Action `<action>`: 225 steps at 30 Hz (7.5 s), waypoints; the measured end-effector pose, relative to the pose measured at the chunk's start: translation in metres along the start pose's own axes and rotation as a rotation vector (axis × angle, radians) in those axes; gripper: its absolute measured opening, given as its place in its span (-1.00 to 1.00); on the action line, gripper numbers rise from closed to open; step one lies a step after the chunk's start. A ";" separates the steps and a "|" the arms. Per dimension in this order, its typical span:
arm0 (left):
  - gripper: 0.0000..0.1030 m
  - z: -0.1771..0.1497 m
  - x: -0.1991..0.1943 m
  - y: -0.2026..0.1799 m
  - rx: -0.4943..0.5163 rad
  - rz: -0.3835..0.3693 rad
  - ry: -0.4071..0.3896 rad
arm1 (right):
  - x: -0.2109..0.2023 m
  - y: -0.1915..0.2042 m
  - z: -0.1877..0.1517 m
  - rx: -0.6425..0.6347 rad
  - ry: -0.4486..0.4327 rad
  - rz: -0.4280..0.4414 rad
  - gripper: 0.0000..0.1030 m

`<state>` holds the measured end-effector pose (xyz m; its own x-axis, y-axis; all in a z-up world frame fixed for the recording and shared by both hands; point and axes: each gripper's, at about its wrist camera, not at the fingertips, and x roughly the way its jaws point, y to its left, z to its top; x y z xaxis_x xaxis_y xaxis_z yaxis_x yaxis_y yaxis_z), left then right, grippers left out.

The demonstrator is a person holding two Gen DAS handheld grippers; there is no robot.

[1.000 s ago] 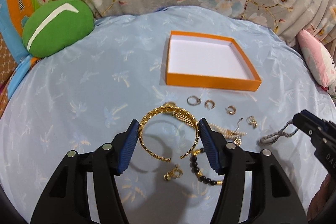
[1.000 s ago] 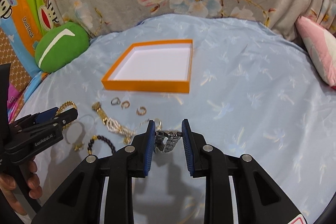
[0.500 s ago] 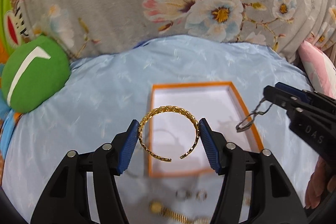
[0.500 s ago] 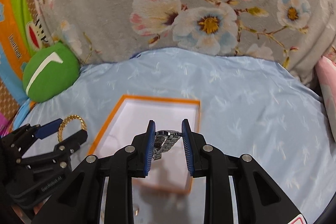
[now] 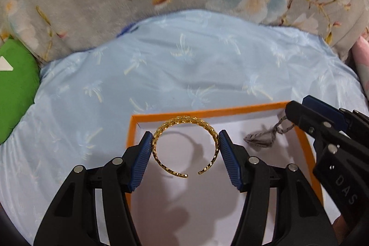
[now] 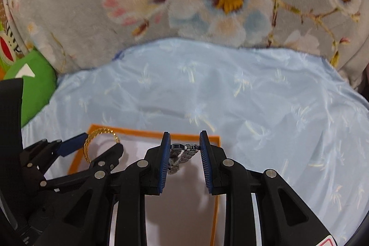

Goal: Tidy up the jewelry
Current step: 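Carry both items into the orange box and open both tools, then lift both tools out of the box back over the jewelry, then grasp the pearl bracelet with the right tool, then grasp the gold watch with the left tool while the right tool holds the pearls, then carry the gold watch and pearl bracelet into the box and open both tools, then withdraw both tools and move the right tool to the black bead bracelet, then grasp the black-and-gold bead bracelet with the right tool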

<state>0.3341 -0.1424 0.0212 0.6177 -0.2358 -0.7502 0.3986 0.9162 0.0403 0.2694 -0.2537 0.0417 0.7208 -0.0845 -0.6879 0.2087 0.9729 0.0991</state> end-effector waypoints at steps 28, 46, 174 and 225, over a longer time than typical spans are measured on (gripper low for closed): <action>0.61 -0.149 -0.150 0.062 -0.093 0.074 -0.071 | -0.147 -0.020 -0.165 0.064 0.008 0.069 -0.21; 0.61 -0.265 -0.192 0.062 -0.162 0.039 -0.050 | -0.173 0.041 -0.239 0.011 0.047 0.137 -0.21; 0.01 -0.080 -0.114 0.056 -0.138 -0.063 -0.215 | -0.091 -0.022 -0.097 0.089 -0.072 0.110 -0.49; 0.01 -0.284 -0.196 0.053 -0.103 -0.082 -0.034 | -0.171 0.054 -0.255 -0.023 0.090 0.104 -0.86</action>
<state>0.0415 0.0440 -0.0165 0.6094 -0.3202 -0.7254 0.3780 0.9215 -0.0893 -0.0116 -0.1315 -0.0185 0.6755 0.0354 -0.7365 0.1201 0.9802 0.1573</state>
